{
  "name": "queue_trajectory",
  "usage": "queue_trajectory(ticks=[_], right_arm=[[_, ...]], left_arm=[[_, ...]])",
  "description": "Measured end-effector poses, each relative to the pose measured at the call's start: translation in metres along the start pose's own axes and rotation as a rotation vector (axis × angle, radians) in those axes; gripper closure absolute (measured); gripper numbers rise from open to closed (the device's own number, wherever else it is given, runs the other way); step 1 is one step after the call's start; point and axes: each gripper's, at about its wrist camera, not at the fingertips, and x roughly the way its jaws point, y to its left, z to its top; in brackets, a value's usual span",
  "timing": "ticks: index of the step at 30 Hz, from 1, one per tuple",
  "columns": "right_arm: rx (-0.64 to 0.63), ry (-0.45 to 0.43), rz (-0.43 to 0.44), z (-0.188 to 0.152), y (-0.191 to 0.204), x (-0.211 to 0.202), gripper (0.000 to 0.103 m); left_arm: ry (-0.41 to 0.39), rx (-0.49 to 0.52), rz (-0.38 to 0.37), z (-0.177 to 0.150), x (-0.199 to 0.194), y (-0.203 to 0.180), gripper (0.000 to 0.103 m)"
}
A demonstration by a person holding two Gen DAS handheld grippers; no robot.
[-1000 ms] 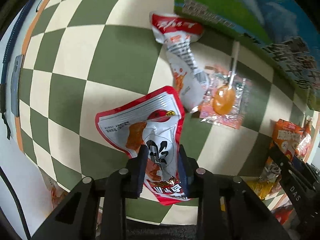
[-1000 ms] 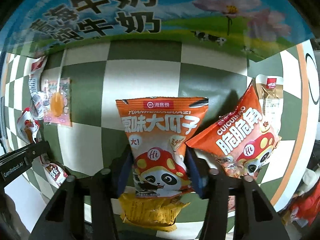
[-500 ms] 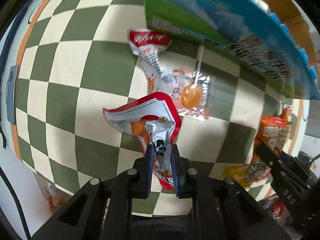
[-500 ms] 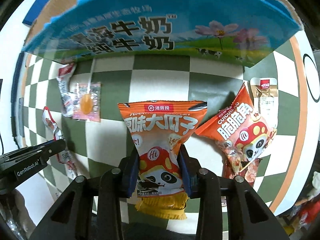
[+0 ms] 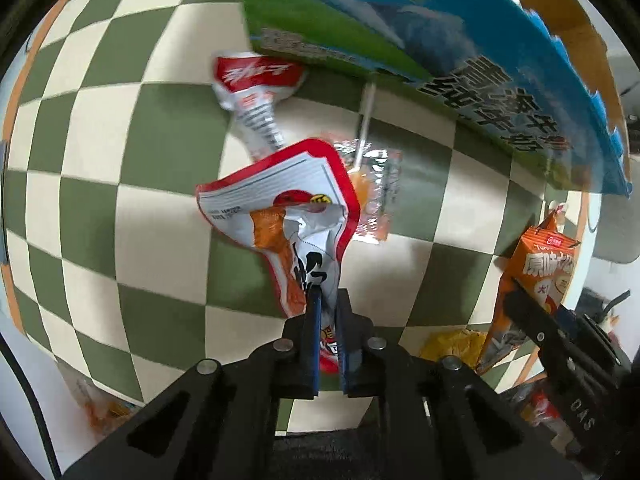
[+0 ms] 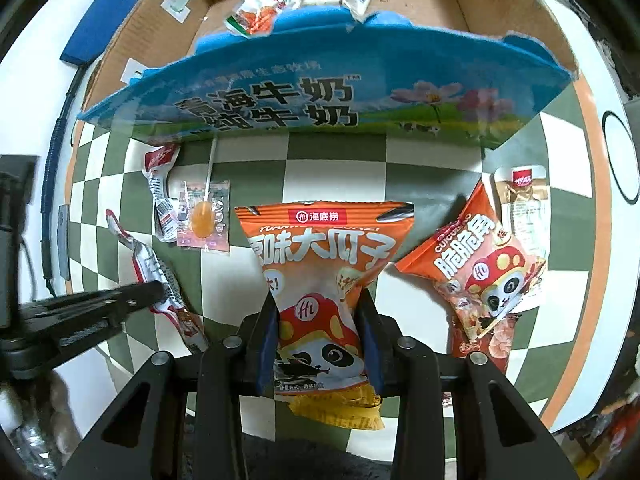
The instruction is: Organize snacks
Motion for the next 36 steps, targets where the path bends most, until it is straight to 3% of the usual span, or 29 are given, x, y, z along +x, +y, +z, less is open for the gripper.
queue_trajectory(ticks=[6,10,23,26,27,30,32,34,36], right_arm=[[0.021,-0.003,-0.004,0.001,-0.003,0.010,0.064],[0.036,-0.023,-0.002,-0.002,-0.007,0.006,0.064],[0.023,-0.067,0.032,-0.003,0.000,-0.012,0.065],[0.012,-0.067,0.030,-0.001,0.004,-0.012,0.064],[0.014,-0.063,0.032,-0.001,0.004,-0.011,0.064],[0.027,-0.050,0.037,-0.001,0.002,-0.008,0.065],[0.034,-0.043,0.034,-0.001,0.000,-0.005,0.065],[0.040,-0.036,0.028,-0.003,-0.003,-0.001,0.065],[0.051,-0.030,0.027,-0.005,-0.007,0.002,0.065]], left_arm=[[0.016,0.007,0.049,0.010,0.011,-0.019,0.096],[-0.032,0.021,0.077,0.003,-0.005,-0.020,0.100],[-0.097,-0.031,0.031,-0.016,-0.046,0.014,0.101],[-0.048,-0.071,-0.042,-0.012,-0.033,0.027,0.099],[-0.025,-0.080,-0.055,-0.010,-0.028,0.029,0.098],[-0.007,-0.161,-0.152,-0.002,-0.019,0.037,0.076],[-0.006,-0.225,-0.202,0.004,-0.013,0.042,0.070],[-0.002,-0.269,-0.207,0.008,-0.008,0.045,0.057],[-0.002,-0.308,-0.215,0.012,-0.002,0.047,0.052]])
